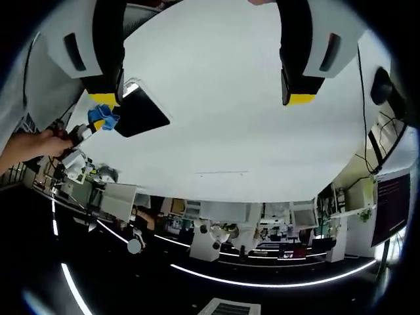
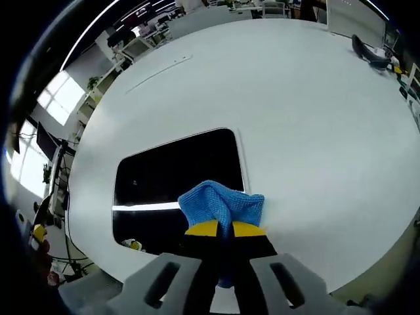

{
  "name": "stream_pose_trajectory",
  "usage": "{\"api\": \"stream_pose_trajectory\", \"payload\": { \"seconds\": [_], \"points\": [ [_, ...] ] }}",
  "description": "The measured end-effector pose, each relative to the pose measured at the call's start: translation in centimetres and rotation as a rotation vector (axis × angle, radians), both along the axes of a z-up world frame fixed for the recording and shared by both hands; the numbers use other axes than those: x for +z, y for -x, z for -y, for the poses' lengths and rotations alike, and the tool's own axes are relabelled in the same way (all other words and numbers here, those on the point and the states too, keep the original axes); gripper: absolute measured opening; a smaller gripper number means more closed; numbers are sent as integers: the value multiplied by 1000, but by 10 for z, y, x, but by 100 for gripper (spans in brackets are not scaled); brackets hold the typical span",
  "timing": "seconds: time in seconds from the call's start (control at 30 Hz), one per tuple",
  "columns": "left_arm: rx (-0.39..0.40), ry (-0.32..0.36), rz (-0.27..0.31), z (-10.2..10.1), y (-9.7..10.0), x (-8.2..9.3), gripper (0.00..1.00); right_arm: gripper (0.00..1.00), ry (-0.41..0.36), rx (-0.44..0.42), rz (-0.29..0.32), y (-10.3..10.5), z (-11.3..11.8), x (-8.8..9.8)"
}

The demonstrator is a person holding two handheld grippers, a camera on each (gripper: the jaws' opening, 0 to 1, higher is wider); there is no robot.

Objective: Wipe the mirror surface with the cleaning cloth until all visible marks leave the cleaned area.

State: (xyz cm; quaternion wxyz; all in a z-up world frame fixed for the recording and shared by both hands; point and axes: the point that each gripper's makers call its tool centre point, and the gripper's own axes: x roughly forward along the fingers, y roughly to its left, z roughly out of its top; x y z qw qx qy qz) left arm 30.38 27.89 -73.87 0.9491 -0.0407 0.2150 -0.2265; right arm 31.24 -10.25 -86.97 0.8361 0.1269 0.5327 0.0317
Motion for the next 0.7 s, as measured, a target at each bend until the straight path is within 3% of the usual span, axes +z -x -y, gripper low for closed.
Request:
{"api": "stream_pose_trajectory", "payload": {
  "seconds": [0.33, 0.7],
  "points": [
    [-31, -34, -1, 7, 8, -8, 99, 0, 4, 21, 13, 2, -18, 0],
    [-42, -45, 19, 8, 5, -4, 99, 0, -6, 62, 21, 1, -47, 0]
  ]
}}
